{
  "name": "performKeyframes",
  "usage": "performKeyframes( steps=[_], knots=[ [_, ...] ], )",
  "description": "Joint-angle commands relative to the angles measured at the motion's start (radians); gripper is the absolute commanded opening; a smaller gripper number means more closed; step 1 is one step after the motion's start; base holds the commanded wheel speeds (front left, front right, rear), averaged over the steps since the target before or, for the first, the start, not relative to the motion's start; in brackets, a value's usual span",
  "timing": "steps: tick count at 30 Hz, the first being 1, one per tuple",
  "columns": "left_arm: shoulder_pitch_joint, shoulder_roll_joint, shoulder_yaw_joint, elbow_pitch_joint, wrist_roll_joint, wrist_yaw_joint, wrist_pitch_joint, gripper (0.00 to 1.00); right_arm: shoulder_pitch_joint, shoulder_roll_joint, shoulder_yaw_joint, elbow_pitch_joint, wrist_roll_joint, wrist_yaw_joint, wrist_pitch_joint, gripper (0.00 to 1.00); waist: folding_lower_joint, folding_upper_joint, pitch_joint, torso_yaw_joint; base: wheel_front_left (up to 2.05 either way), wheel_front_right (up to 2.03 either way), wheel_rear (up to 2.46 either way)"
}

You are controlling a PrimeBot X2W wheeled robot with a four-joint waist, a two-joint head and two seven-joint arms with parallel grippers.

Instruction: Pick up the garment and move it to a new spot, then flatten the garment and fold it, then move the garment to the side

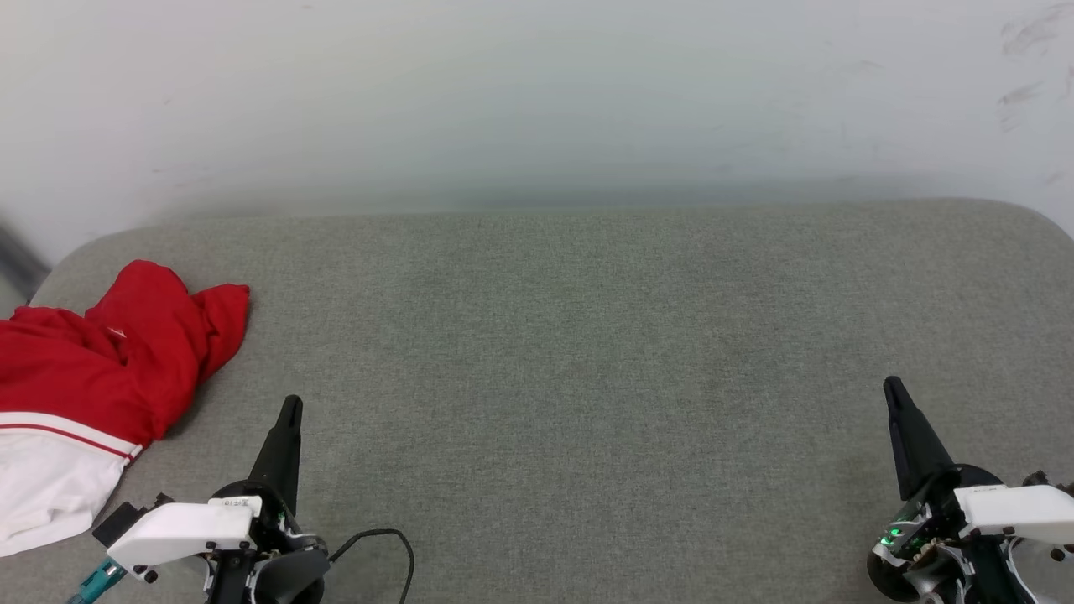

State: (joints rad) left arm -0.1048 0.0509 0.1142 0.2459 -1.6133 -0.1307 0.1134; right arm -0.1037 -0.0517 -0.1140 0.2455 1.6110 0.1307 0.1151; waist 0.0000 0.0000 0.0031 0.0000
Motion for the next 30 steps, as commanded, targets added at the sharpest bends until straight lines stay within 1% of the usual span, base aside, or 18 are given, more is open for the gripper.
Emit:
performKeyframes(
  steps=[1,4,9,12,15,20,30],
  knots=[
    [0.000,0.000,0.000,0.000,0.000,0.000,0.000,1.00,0.000,0.000,0.000,0.000,0.000,0.000,0.000,1.00,0.0000,0.0000,0.000,0.000,0.00,0.00,0.00],
    [0.016,-0.003,-0.003,0.021,0.000,0.000,-0.002,1.00,0.018,0.000,0.001,0.021,-0.001,0.000,0.000,1.00,0.0000,0.0000,0.000,0.000,0.00,0.00,0.00],
    [0.025,-0.003,-0.006,0.000,0.005,0.000,-0.027,1.00,0.027,0.001,0.004,0.016,-0.018,0.000,-0.025,1.00,0.0000,0.0000,0.001,0.000,0.00,0.00,0.00],
    [0.029,-0.003,0.003,-0.006,0.039,0.000,-0.042,1.00,0.030,0.001,-0.001,0.007,-0.051,0.000,-0.040,1.00,0.0000,0.0000,0.001,0.000,0.00,0.00,0.00],
    [0.027,-0.003,0.015,-0.019,0.104,0.007,-0.056,1.00,0.032,0.001,-0.009,-0.009,-0.109,0.000,-0.055,1.00,0.0000,0.0000,0.002,0.000,0.00,0.00,0.00],
    [0.024,-0.002,0.013,-0.062,0.224,0.037,-0.079,1.00,0.035,0.001,-0.014,-0.052,-0.236,0.000,-0.078,1.00,0.0000,0.0000,0.004,0.001,0.00,0.00,0.00],
    [0.037,-0.002,-0.030,-0.137,0.478,0.124,-0.122,1.00,0.050,0.001,0.015,-0.141,-0.498,0.000,-0.121,1.00,0.0000,0.0000,0.009,0.003,0.00,0.00,0.00]
  ],
)
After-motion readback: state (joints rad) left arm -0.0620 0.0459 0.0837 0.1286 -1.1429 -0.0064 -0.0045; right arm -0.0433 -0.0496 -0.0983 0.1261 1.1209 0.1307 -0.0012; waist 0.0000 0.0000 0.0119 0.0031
